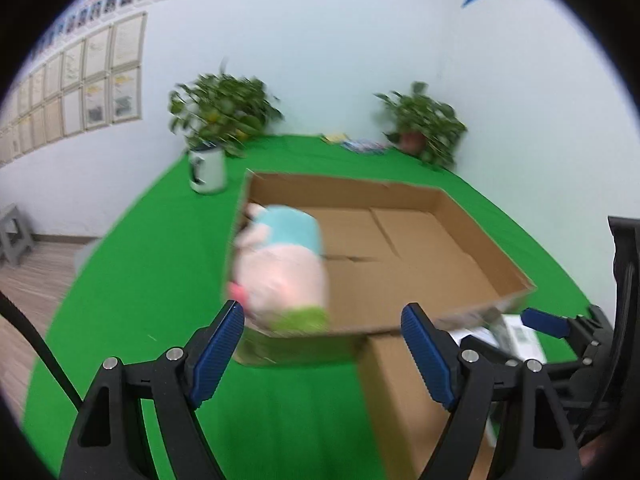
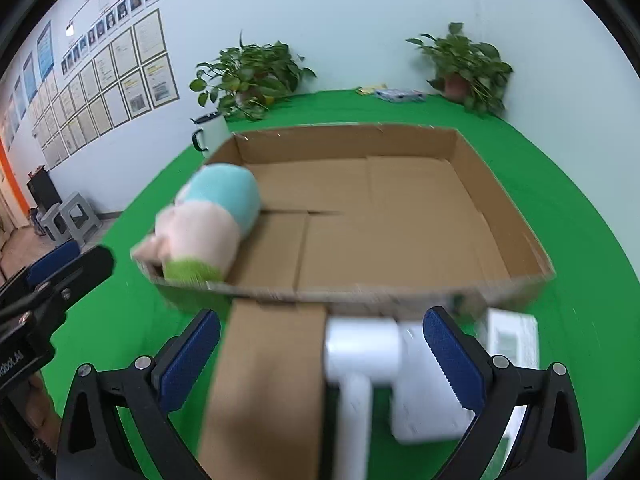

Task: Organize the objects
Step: 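Grasp the long cardboard insert with the right gripper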

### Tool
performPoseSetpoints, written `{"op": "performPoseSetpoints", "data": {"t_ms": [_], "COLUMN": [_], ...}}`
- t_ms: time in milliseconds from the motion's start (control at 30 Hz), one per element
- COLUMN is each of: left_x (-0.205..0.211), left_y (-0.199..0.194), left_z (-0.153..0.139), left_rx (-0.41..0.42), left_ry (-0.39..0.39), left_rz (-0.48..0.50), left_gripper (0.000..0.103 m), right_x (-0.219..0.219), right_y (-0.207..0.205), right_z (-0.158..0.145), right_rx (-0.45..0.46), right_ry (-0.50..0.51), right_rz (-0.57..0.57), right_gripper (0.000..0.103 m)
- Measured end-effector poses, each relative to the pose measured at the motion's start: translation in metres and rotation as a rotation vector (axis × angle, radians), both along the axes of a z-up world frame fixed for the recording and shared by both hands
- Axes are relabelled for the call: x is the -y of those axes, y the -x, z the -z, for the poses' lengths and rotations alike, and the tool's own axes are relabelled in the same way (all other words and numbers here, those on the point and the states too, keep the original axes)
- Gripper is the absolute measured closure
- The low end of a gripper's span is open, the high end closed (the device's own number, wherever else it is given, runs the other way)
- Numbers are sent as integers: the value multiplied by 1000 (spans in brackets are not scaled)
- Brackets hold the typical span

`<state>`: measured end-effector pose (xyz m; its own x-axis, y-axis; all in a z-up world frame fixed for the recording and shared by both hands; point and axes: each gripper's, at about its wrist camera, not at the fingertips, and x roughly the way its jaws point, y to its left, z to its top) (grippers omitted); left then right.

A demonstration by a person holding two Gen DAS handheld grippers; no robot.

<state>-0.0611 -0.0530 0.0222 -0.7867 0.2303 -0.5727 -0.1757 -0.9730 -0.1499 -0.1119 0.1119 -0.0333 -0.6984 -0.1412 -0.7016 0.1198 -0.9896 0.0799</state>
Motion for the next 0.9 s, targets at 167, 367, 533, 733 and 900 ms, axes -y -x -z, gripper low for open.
{"op": "performPoseSetpoints", "data": {"t_ms": [167, 367, 533, 733, 900], "left_x": [-18, -23, -16, -6, -7], "left_y": [-17, -32, -46, -55, -63], "left_z": [9, 22, 35, 69, 101], "left_rx": [29, 87, 143, 286, 378], "left_ry": [-61, -115, -167, -263, -354], "left_rz": [56, 90, 99, 147, 208], "left_gripper": [22, 24, 24, 24, 24], "right_x": [-39, -69, -59, -35, -6], "right_y": [-55, -82, -89, -122, -146], "right_z": [-4, 1, 19, 48, 68], "right_rx": [-59, -36, 44, 121, 151], "right_ry": [-16, 61, 118, 101, 50], "right_rz": [13, -15, -98, -198, -266], "right_gripper": [2, 37, 1, 1, 1]}}
